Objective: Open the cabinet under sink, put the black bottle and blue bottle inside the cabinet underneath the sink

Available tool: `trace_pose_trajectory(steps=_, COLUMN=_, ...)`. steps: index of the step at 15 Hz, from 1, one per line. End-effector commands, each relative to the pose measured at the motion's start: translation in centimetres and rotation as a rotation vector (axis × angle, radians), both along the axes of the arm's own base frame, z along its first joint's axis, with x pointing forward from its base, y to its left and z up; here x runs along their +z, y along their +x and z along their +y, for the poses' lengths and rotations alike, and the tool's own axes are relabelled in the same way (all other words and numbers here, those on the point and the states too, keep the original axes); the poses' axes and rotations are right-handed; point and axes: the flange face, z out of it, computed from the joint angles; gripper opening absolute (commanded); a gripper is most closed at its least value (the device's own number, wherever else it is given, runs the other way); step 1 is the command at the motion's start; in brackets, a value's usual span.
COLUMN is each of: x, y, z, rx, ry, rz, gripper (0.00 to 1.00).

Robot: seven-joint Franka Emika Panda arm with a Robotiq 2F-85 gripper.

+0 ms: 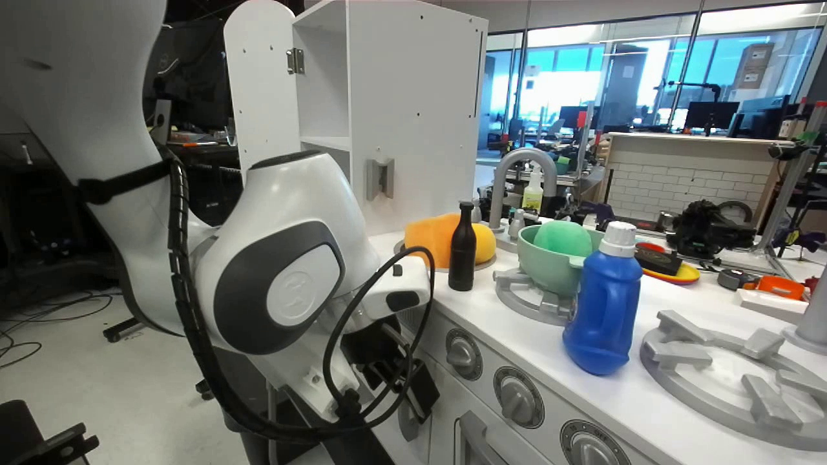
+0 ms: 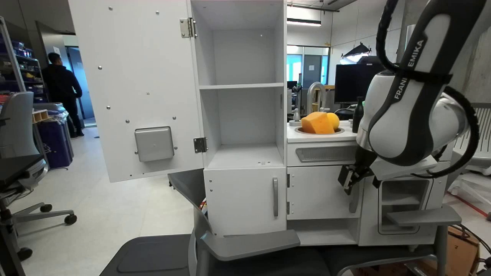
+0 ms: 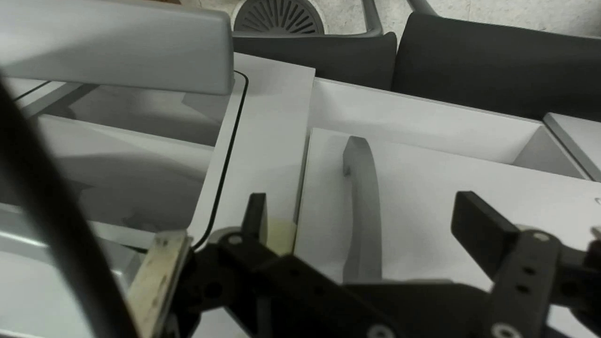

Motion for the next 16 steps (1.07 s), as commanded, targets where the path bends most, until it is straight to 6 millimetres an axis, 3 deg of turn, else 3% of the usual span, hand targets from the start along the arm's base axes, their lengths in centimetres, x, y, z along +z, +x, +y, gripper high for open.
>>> trace_pose_trajectory(steps=1, x=-0.8, y=1.3, z=0.8, rx=0.019, ry=-0.007, rz=-0.041, gripper=1.00)
trace_pose_trajectory(steps=13, x=-1.7, y=1.7, z=1.1, rx=0.038, ry=-0.021, rz=-0.039, gripper=1.00)
trace_pose_trajectory(steps=14, x=-1.5, y=1.6, z=1.4, rx=0.043, ry=-0.024, rz=-0.036, gripper=0.76)
trace_pose_trajectory(steps=16, x=-1.8, y=1.5, z=1.3, rx=0.052, ry=-0.025, rz=-0.032, gripper=0.65)
